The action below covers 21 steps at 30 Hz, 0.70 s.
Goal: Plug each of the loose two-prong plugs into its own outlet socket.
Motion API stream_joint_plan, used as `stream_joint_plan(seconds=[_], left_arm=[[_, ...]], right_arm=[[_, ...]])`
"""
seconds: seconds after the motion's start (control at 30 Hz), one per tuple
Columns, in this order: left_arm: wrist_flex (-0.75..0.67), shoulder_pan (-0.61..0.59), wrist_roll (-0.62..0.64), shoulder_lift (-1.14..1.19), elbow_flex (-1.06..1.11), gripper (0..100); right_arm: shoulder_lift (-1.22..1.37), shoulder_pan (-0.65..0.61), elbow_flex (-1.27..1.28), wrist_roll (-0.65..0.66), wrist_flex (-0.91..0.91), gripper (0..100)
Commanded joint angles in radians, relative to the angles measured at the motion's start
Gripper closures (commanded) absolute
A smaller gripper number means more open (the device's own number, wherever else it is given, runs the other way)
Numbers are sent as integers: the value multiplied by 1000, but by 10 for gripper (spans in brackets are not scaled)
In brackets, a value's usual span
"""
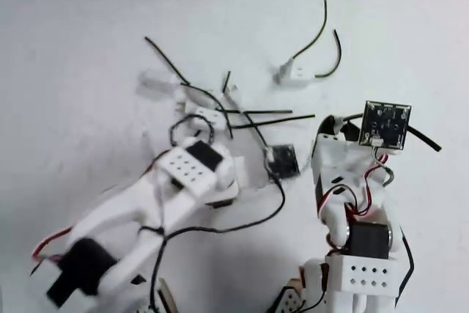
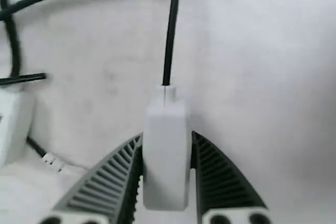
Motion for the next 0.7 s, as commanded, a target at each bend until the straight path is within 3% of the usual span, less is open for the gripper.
stream_joint_plan(seconds=[0.0, 0.33, 0.67], left_arm=[[12, -65, 98, -194, 2, 978], [-155, -203, 272, -188, 84, 978], [-133, -61, 396, -97, 109, 978]], right_arm=[[-7, 8, -14, -9, -15, 980], [-7, 7, -14, -9, -15, 980], [1, 4, -14, -9, -15, 980]])
